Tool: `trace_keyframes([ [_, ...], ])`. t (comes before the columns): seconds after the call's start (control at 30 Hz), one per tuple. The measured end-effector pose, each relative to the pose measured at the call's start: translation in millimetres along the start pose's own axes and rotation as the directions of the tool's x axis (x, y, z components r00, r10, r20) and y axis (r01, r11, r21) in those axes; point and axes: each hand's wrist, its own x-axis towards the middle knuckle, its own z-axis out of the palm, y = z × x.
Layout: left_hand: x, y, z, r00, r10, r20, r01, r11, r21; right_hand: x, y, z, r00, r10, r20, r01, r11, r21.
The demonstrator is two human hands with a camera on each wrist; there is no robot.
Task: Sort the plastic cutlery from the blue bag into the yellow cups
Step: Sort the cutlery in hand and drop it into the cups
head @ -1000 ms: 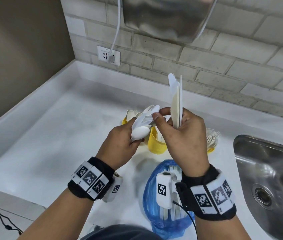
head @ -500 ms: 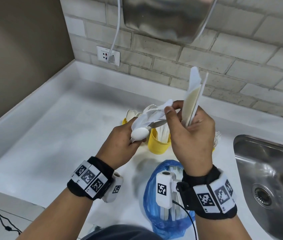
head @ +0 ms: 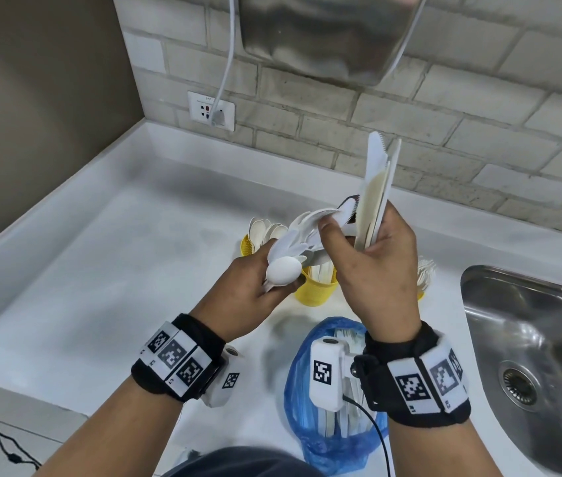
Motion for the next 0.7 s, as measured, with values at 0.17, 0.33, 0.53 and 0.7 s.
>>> trace_keyframes([
  [0.17,-2,5,0,0.997,-0.066,-0.039,0.061,0.990,-0.124,-1,6,3,0.994,0.108,-0.003,-0.107,0.984,0.140],
  [0.33,-3,9,-2,0.996,-0.062,-0.068,0.046,0.976,-0.214,-3,5,3,0.964,0.267,-0.006,-0.238,0.868,0.436],
  [0.53,-6,6,-1,0.997,-0.061,-0.049,0.051,0.983,-0.176,-2,8,1,0.971,0.240,-0.006,-0.223,0.912,0.345],
  [0.7,-7,14,-3,0.995,-0.043,-0.085,0.028,0.984,-0.173,-3,14,1,0.937,0.309,0.162,-0.345,0.885,0.312],
])
